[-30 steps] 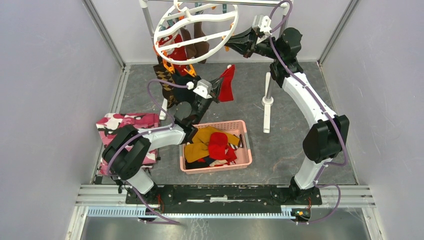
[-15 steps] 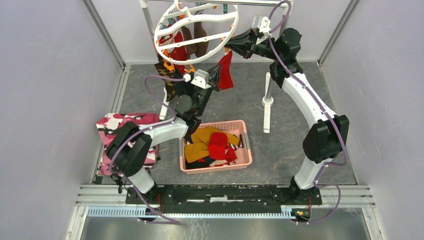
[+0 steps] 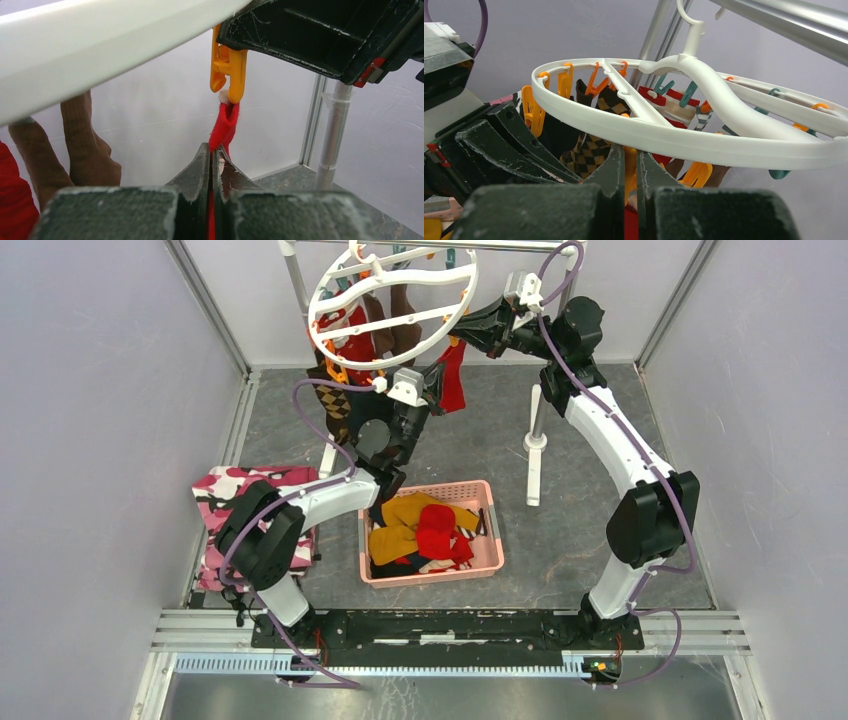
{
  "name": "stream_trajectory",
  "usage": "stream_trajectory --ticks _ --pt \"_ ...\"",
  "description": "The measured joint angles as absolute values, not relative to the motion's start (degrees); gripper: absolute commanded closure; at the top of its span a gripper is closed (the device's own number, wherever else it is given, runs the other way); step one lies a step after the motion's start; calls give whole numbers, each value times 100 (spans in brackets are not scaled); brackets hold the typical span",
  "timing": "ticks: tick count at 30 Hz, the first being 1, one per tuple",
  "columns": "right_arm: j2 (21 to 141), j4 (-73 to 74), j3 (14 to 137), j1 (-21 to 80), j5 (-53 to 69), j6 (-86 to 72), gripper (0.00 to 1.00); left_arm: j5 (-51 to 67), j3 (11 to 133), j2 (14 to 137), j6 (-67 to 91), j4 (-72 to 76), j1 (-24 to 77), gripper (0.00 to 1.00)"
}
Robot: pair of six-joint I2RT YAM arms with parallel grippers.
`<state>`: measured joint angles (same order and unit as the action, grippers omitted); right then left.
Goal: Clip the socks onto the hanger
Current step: Open the clamp at the hanger, then clamp the sock onto the hanger.
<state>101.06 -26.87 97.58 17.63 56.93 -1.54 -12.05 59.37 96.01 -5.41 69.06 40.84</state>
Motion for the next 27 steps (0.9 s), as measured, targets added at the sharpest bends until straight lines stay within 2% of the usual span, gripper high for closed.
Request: stream_trajectory --ticks 27 --pt "10097 -2665 9692 1763 5695 -167 100 -1400 6112 9605 -71 6521 4084 98"
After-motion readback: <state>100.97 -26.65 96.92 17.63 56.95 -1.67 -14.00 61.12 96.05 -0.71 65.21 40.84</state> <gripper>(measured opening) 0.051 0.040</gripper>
